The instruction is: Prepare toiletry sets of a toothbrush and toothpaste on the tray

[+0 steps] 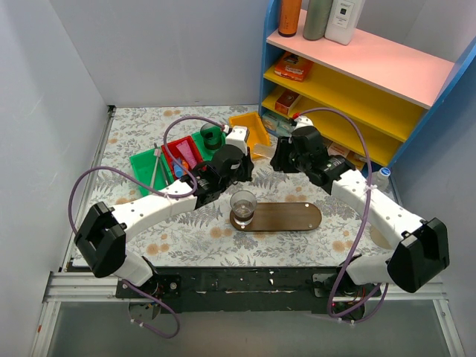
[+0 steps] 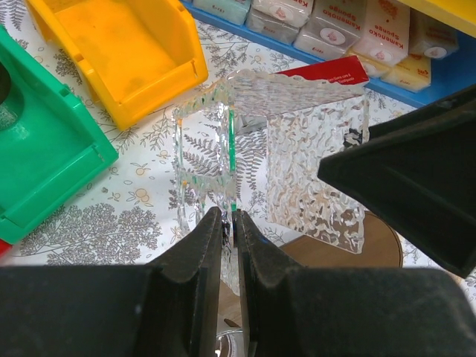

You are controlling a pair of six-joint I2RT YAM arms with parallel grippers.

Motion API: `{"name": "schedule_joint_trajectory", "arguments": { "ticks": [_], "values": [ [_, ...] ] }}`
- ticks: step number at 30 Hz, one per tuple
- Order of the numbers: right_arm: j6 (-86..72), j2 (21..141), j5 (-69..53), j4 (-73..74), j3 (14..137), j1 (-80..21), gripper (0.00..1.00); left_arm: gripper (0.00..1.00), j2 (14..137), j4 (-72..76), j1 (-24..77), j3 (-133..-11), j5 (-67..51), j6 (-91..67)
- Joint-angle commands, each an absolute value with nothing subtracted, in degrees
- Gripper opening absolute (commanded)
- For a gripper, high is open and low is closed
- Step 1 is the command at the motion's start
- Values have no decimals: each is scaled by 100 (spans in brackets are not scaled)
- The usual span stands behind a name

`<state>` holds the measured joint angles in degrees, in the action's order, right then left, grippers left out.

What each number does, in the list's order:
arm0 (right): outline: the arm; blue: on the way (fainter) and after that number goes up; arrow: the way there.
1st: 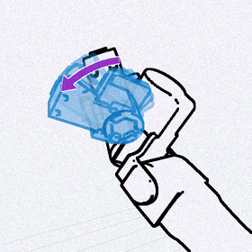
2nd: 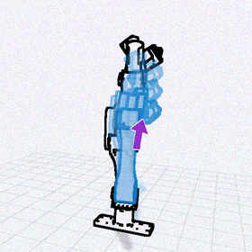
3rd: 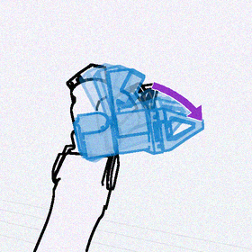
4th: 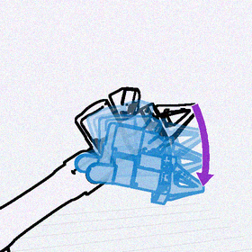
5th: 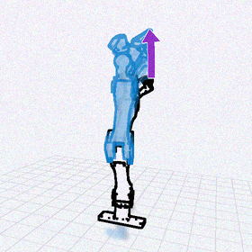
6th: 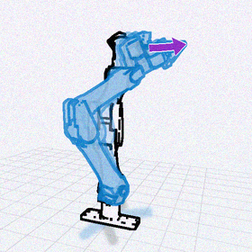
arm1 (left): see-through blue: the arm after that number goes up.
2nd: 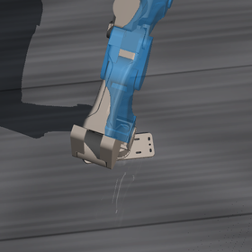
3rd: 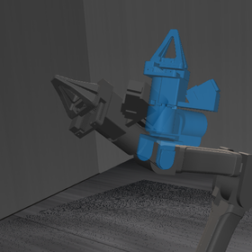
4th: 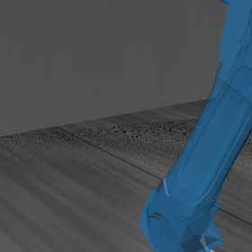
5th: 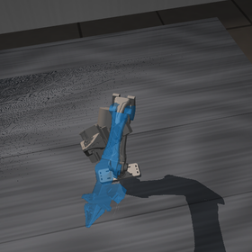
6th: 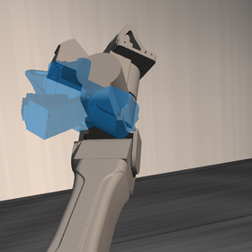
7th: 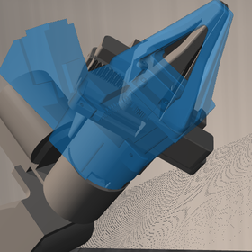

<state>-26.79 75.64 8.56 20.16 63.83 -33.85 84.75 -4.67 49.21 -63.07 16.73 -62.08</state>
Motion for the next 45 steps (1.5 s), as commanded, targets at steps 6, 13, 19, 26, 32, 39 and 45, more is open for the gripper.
{"name": "schedule_joint_trajectory", "arguments": {
  "ticks": [6, 13, 19, 26, 32, 39, 45],
  "values": [
    [-2848, 7734, 1020, 1582, 6293, -3410, 41, 0, 8244, -132, 5150, -6267, 1969, -5985],
    [-2988, 7813, 1300, 1714, 6293, -3401, 25, 0, 8253, -44, 5300, -6214, 2004, -5792],
    [-3155, 7770, 1424, 1512, 6188, -3401, 9, 5, 8218, -9, 5370, -6135, 1916, -5704],
    [-3401, 7726, 1441, 1310, 6170, -3401, 1, 28, 8209, 193, 5379, -6082, 1846, -5643],
    [-3507, 7603, 1529, 1169, 6135, -3384, 1, 45, 8165, 220, 5379, -6073, 1758, -5625],
    [-3524, 7471, 1486, 1064, 6003, -3182, 1, 71, 8060, 369, 5379, -5968, 1732, -5634],
    [-3244, 7173, 1117, 897, 5828, -2717, 1, 98, 7911, 518, 5379, -5862, 1644, -5651]
  ]
}}
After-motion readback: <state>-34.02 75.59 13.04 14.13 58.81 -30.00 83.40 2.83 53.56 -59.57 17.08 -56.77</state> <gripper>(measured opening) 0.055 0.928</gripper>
